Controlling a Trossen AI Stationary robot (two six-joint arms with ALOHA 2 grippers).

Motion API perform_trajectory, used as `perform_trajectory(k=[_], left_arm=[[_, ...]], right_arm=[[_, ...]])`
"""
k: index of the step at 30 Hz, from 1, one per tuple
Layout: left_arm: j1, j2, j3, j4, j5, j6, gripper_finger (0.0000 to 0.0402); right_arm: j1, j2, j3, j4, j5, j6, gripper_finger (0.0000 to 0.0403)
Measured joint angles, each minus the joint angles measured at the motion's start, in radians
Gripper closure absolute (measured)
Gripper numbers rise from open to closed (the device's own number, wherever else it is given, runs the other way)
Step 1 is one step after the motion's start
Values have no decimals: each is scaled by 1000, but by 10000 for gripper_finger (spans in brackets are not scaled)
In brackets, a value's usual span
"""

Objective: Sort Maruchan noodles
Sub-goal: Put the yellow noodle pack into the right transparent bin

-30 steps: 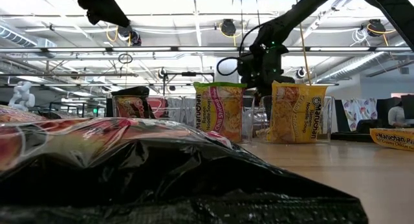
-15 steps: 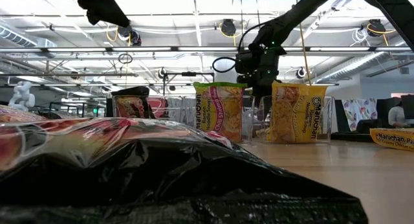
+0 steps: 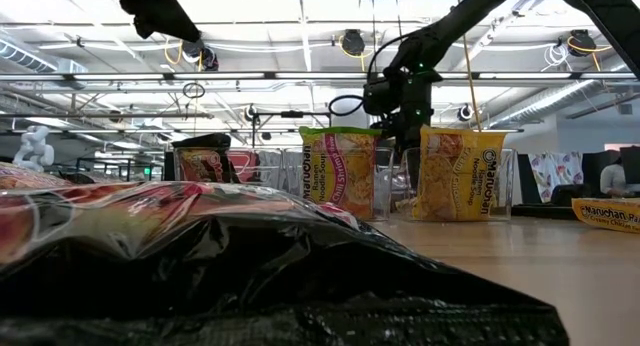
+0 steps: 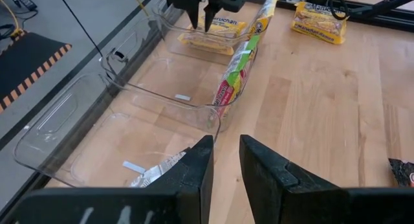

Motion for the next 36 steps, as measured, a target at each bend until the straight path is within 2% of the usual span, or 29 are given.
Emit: perform_trajectory(k=[11,18,24,31,36], left_arm=[[0,0,0,0,0,-8,319],[0,0,0,0,0,-12,319],[0,0,0,0,0,-24,319],[0,0,0,0,15,-25,319],[0,0,0,0,17,-26,319]], right_arm=[[-55,0,0,-23,37,58,280],[-94,0,0,-12,-82,57,280],[-115,0,0,-13,-146,85,280],[-115,0,0,-13,-88,87,280],[-115,0,0,-11,-87,124,280]])
